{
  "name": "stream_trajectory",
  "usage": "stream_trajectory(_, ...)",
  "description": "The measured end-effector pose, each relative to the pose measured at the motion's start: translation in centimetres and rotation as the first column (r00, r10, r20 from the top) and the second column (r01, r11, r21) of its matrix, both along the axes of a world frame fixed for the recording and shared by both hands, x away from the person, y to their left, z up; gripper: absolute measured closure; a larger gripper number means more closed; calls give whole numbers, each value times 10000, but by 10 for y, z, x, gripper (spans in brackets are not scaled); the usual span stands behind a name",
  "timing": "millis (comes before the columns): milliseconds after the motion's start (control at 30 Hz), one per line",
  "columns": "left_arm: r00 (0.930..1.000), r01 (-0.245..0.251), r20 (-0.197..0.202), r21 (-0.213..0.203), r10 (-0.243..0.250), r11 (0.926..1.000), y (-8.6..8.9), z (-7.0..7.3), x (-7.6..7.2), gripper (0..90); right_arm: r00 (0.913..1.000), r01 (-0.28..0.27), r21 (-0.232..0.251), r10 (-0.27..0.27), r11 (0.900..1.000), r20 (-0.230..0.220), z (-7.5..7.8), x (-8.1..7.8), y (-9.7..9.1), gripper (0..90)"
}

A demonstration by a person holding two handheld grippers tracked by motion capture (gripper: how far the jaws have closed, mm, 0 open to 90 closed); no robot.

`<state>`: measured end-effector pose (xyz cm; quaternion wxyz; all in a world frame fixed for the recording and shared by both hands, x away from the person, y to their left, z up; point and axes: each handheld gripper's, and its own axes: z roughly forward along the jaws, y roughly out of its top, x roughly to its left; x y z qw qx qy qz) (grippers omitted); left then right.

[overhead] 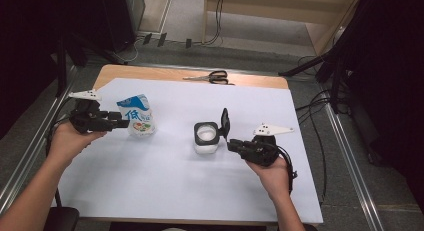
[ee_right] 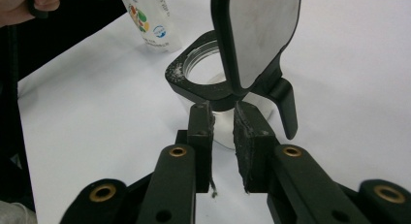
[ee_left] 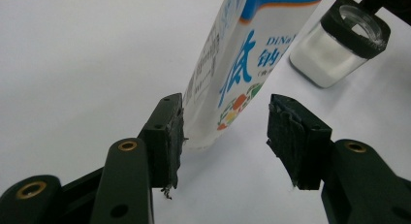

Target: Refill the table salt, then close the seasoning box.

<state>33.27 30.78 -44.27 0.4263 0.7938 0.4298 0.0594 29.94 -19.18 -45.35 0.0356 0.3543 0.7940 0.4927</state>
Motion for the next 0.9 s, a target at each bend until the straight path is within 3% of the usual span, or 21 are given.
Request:
stream_trajectory(167,9996,-268,-25,12,268,9996,1,-7,-9,479,9999,149,-170,-148,9997,69,3,1,-4,900)
stream_trajectory(200,9991,-407,146,105,406,9991,1,-8,-12,481,9997,243,-187,-242,9995,51,2,3,-5,900)
stream_trajectory(267,9991,-412,86,-89,413,9991,1,-11,-16,483,9993,376,-181,-375,9991,68,2,6,-8,900)
stream_trajectory(367,9995,-321,18,188,321,9993,-1,-13,-18,478,9985,544,-152,-544,9984,2,2,10,-9,900)
stream_trajectory(500,9987,-508,43,-205,509,9985,1,-17,-22,471,9976,680,-226,-677,9974,108,3,16,-8,900)
stream_trajectory(633,9988,-488,-40,-30,487,9988,0,-21,-25,460,9966,825,-192,-823,9964,72,5,21,-8,900)
stream_trajectory(900,9990,-424,-153,-133,422,9990,1,-25,-29,461,9954,961,-46,-961,9954,8,10,34,-7,900)
